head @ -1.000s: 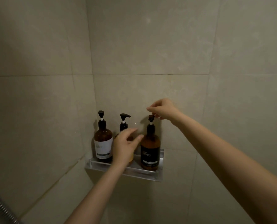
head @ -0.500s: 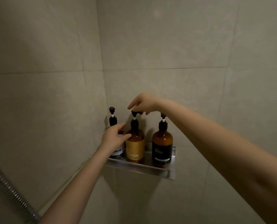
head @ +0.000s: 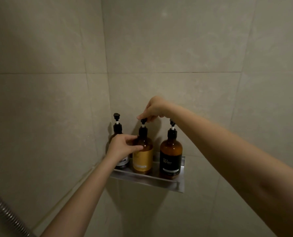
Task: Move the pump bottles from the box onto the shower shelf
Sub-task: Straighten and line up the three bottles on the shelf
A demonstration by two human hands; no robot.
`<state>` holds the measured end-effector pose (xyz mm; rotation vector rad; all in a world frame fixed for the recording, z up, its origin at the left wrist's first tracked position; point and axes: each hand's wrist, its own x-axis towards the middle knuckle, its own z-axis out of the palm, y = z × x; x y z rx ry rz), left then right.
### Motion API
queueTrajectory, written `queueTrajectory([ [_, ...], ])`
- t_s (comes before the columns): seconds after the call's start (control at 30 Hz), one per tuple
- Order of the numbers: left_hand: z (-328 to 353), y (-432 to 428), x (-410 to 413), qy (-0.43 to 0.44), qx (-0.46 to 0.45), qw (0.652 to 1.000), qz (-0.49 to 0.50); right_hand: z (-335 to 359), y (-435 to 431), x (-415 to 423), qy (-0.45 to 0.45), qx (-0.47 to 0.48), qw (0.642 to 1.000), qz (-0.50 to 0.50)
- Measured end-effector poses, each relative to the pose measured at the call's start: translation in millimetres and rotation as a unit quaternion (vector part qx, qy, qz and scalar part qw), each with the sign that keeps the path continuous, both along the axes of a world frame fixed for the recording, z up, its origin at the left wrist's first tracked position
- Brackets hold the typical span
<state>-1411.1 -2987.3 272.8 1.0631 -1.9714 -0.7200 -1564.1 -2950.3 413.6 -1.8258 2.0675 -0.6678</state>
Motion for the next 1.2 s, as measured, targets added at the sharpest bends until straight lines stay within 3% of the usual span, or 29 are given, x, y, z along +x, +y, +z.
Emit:
queueTrajectory([
  [0.4,-7,24,-13,0.023,-0.038,0.998,0.044,-11,-9,-5,0.027,-0.018,0.999,-0.031],
  [0.83,-9,33,-10,0.042,-0.015,0.999,0.002,-22,-13,-11,-0.001,-0.056,0.998,-0.01],
  [0.93,-3,34,1,0.112,-0.01,0.993,0.021,-16,-16,-11,0.024,-0.048,0.999,0.005],
  [1.07,2,15,28,0.239,-0.006,0.963,0.122,-5,-30,1,0.022,-0.089,0.995,0.049],
  [1.2,-9,-8,41,0.128,-0.013,0.978,0.164,-3,-44,34,0.044,-0.115,0.987,0.099],
])
